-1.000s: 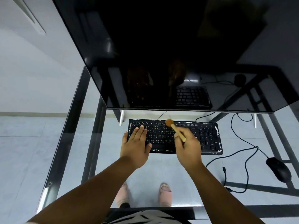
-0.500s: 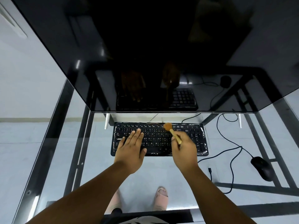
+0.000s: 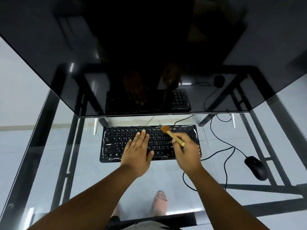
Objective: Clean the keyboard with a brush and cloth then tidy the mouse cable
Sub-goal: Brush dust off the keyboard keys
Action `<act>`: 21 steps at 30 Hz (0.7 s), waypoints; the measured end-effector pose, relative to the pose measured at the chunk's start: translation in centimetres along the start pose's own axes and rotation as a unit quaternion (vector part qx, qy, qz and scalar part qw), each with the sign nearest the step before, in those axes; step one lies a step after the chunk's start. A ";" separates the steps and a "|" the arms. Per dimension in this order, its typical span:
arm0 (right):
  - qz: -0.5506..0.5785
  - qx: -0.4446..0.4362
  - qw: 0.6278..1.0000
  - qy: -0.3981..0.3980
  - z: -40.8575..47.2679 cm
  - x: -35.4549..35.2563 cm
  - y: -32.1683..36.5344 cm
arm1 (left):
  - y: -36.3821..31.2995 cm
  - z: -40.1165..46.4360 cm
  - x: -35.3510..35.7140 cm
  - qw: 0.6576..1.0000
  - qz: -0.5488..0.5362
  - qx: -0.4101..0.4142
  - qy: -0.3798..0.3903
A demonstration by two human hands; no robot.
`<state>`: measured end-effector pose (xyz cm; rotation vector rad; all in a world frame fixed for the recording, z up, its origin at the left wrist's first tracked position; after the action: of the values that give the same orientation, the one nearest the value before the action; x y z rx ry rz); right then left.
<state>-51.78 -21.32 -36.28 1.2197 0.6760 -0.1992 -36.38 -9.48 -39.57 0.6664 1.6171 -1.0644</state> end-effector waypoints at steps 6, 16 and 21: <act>-0.019 0.047 0.995 -0.082 0.6 -1.9 -2.1 | -0.8 0.2 0.6 1.000 0.003 -0.013 0.005; 0.004 0.051 0.995 -0.080 0.7 -3.3 -3.2 | -2.8 0.4 0.7 0.999 0.028 -0.040 -0.008; -0.042 0.058 0.995 -0.070 0.7 -3.8 -4.2 | -3.0 0.5 1.1 0.999 0.013 -0.048 -0.010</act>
<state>-56.58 -24.21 -37.27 1.2754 0.6008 -0.3948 -39.00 -11.36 -39.73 0.6092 1.6272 -0.9670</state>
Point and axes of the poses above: each hand's wrist, its own z-axis towards the middle knuckle, its own x-axis out of the palm, y = z × x, the point moved 2 cm from there along z, towards the middle knuckle, and after that the axes turned 10 degrees about -y, right-handed, at the moved point
